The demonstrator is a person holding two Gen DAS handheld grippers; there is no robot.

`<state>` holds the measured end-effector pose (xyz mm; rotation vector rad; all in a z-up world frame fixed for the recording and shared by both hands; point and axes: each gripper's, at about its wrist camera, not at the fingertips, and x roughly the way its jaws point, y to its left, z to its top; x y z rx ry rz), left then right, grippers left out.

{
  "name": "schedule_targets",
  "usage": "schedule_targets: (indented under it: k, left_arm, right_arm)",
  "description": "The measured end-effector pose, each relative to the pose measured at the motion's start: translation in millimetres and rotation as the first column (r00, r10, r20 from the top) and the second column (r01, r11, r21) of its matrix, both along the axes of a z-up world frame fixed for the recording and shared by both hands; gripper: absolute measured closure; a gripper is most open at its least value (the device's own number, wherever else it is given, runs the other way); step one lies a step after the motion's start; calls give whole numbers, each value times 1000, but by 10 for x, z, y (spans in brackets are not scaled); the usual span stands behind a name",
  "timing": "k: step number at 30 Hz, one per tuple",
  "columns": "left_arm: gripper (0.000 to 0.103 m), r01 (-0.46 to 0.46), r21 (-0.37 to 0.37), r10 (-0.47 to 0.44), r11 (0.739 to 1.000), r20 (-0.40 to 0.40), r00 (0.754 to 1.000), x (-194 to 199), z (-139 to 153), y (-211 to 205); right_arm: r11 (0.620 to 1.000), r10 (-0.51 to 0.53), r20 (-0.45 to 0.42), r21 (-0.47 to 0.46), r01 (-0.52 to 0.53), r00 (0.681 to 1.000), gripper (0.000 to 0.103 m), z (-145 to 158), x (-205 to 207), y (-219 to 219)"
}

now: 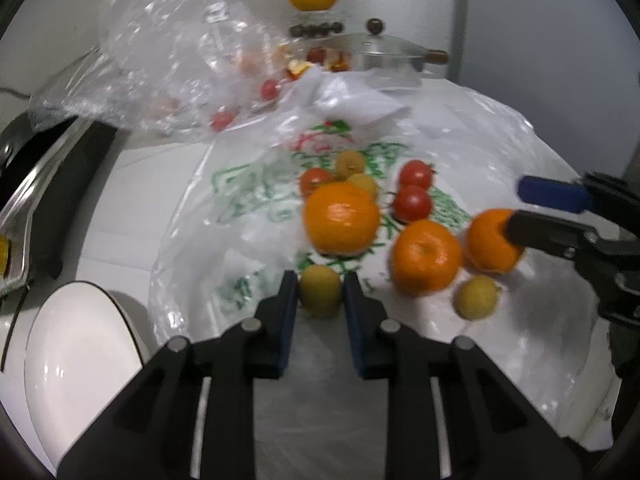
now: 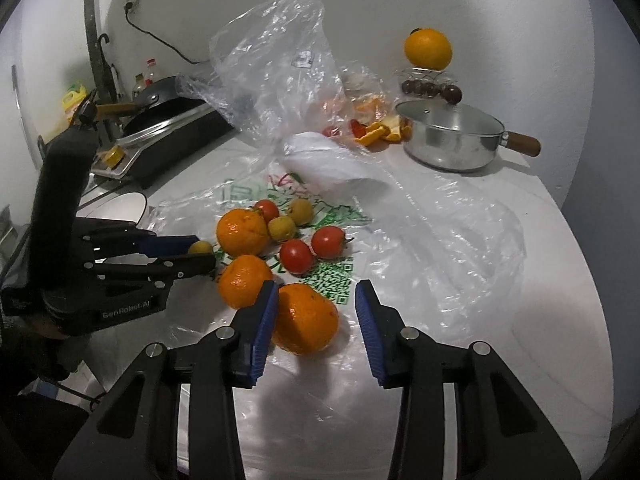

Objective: Organize fruits
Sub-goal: 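Grasp a small yellow fruit with the left gripper while the right gripper grasps a mandarin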

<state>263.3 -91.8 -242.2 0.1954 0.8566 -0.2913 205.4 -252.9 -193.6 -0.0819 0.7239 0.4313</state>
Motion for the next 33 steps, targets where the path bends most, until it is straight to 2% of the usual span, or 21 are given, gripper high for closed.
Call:
schedule_targets:
  k: [3, 7, 13, 18, 21, 33]
  left_arm:
    - [79, 45, 36, -46, 998, 33, 998, -96, 28, -100]
    - [79, 90, 36, -92, 995, 48, 995, -163, 58, -192]
    - [79, 83, 19, -83, 996, 53, 995, -205, 108, -198]
    - [79, 78, 2, -78, 997, 68, 995, -271, 176, -163]
    - [79, 75, -6, -74, 997, 79, 994, -319, 218, -133]
    - [79, 57, -44, -50, 997, 139, 989, -495, 424, 46]
  right_arm:
    - [1000, 18, -13, 4, -18, 1000, 61, -25, -11, 32]
    - [1000, 23, -19, 4, -23, 1000, 59, -42, -18, 54]
    - [999, 33, -70, 41, -30, 997, 51, -95, 25, 30]
    - [1000, 30, -89, 4, -30, 996, 51, -139, 22, 124]
    - [1000, 24, -101, 15, -23, 995, 54, -171, 21, 124]
    - [1000, -16, -1, 3, 16, 1000, 55, 170, -121, 145]
